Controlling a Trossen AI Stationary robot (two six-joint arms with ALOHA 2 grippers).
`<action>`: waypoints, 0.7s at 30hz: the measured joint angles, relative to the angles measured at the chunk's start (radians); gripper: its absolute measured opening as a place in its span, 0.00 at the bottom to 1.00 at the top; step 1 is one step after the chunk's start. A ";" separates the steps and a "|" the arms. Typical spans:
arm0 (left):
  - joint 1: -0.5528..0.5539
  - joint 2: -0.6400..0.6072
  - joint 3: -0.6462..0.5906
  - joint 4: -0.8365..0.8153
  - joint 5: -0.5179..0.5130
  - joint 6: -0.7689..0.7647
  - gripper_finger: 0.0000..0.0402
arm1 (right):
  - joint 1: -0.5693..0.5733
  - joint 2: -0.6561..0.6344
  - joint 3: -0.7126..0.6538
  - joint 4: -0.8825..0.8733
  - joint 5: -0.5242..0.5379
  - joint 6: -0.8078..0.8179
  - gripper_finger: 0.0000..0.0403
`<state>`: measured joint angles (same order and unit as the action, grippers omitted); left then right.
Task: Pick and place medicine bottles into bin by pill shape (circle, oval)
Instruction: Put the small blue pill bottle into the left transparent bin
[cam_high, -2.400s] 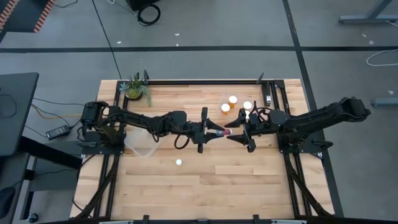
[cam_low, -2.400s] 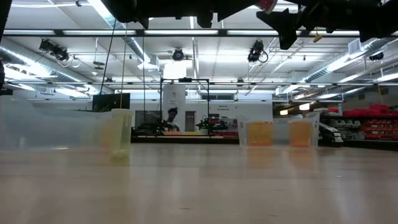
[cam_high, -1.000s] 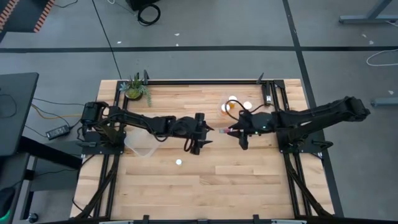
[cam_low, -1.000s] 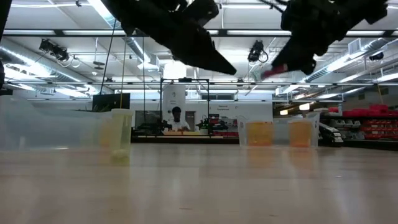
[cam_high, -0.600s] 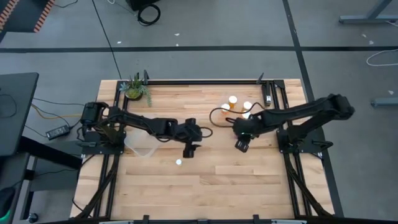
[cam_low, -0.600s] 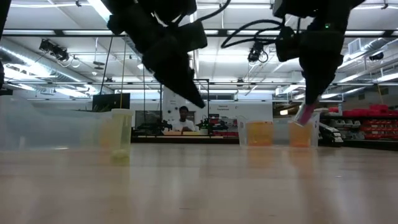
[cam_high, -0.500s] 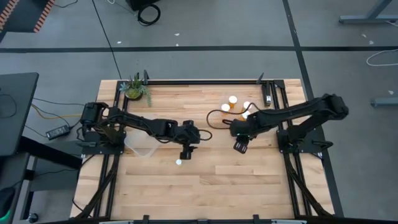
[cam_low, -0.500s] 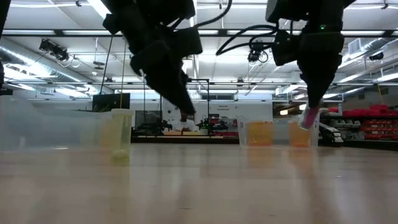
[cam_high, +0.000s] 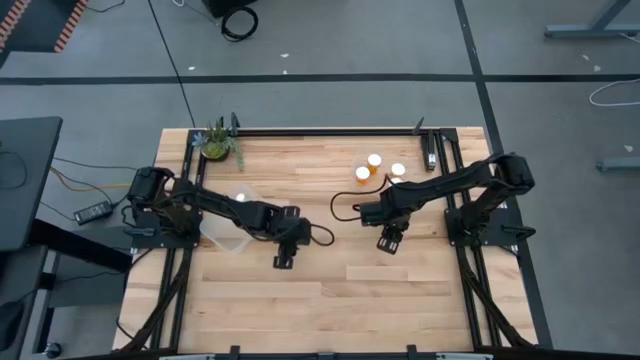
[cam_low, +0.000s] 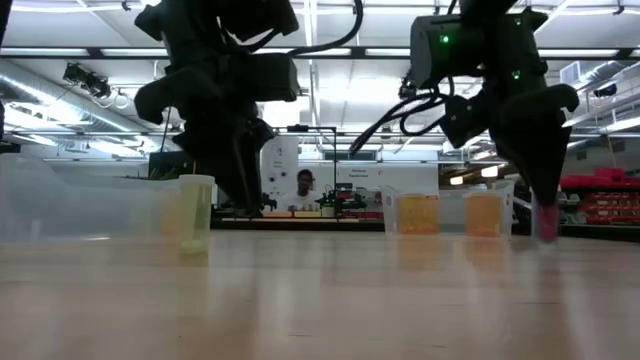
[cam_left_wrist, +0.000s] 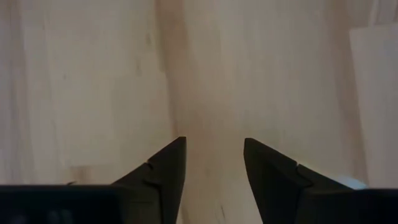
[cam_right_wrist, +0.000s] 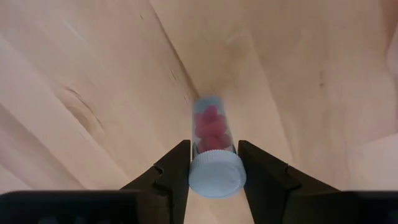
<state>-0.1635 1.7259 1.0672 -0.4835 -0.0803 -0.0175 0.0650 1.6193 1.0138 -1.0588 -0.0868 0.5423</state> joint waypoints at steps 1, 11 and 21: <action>-0.005 0.000 0.000 -0.001 0.000 0.000 0.42 | 0.000 0.009 0.000 -0.001 -0.007 0.000 0.34; -0.010 0.000 0.000 0.026 -0.001 -0.001 0.40 | -0.006 0.023 0.000 0.023 0.012 -0.024 0.38; -0.008 0.000 0.000 0.159 -0.001 0.029 0.41 | -0.002 -0.079 0.000 0.024 0.095 -0.014 0.53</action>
<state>-0.1711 1.7259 1.0672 -0.3249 -0.0817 0.0118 0.0632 1.5401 1.0138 -1.0343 0.0086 0.5282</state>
